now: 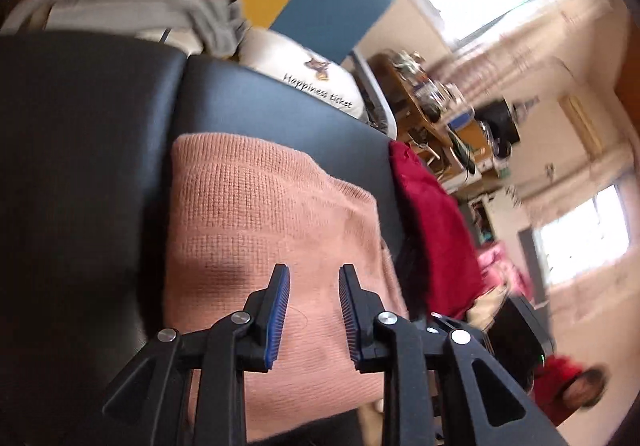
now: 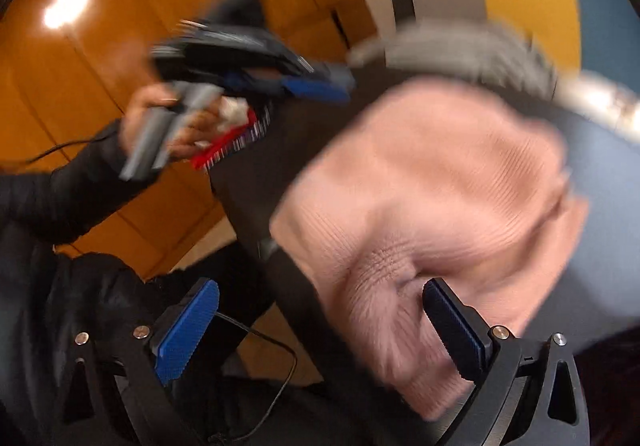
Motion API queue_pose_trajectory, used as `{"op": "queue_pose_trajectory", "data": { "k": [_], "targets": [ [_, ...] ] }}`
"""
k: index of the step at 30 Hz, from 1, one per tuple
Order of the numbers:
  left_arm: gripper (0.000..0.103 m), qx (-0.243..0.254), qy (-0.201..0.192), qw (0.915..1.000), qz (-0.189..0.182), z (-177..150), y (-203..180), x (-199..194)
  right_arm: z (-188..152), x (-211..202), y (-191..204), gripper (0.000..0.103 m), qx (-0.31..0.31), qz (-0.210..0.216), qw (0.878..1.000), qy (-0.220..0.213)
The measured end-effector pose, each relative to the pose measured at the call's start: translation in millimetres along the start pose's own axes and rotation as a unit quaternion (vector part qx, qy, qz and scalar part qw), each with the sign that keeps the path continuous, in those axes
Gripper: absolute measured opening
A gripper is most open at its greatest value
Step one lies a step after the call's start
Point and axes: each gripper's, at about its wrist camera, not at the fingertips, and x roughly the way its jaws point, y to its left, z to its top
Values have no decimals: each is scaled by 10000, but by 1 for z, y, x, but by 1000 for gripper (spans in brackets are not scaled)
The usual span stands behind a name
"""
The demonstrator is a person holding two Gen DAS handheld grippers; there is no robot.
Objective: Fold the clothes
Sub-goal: 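Press the folded sweater bundle down with both grippers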
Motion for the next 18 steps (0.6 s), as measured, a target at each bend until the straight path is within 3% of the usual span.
{"op": "queue_pose_trajectory", "data": {
  "k": [1, 4, 6, 11, 13, 15, 16, 17, 18],
  "targets": [
    [24, 81, 16, 10000, -12, -3, 0, 4, 2, 12, -7, 92, 175, 64, 9997, 180],
    [24, 308, 105, 9995, 51, -12, 0, 17, -7, 19, -21, 16, 707, 175, 9973, 131],
    [25, 510, 193, 9985, 68, -21, 0, 25, -20, 9, -19, 16, 905, 324, 9954, -53],
    [26, 566, 335, 9978, -83, -39, 14, 34, -71, 2, -33, 16, 1485, -347, 9880, 227],
    [26, 553, 322, 9979, -129, -44, 19, 34, -80, -9, -32, 20, 1662, -214, 9859, -37],
    [26, 541, 309, 9979, -176, -49, 23, 33, -87, -21, -31, 48, 1812, -102, 9829, -311],
    [26, 534, 302, 9979, -199, -51, 26, 33, -85, -29, -30, 74, 1820, -86, 9821, -481],
    [26, 528, 296, 9979, -222, -53, 28, 32, -80, -39, -29, 89, 1827, -68, 9808, -684],
    [26, 492, 269, 9981, -270, -55, 30, 31, -73, -50, -29, 90, 1824, -99, 9790, -903]
  ]
}}
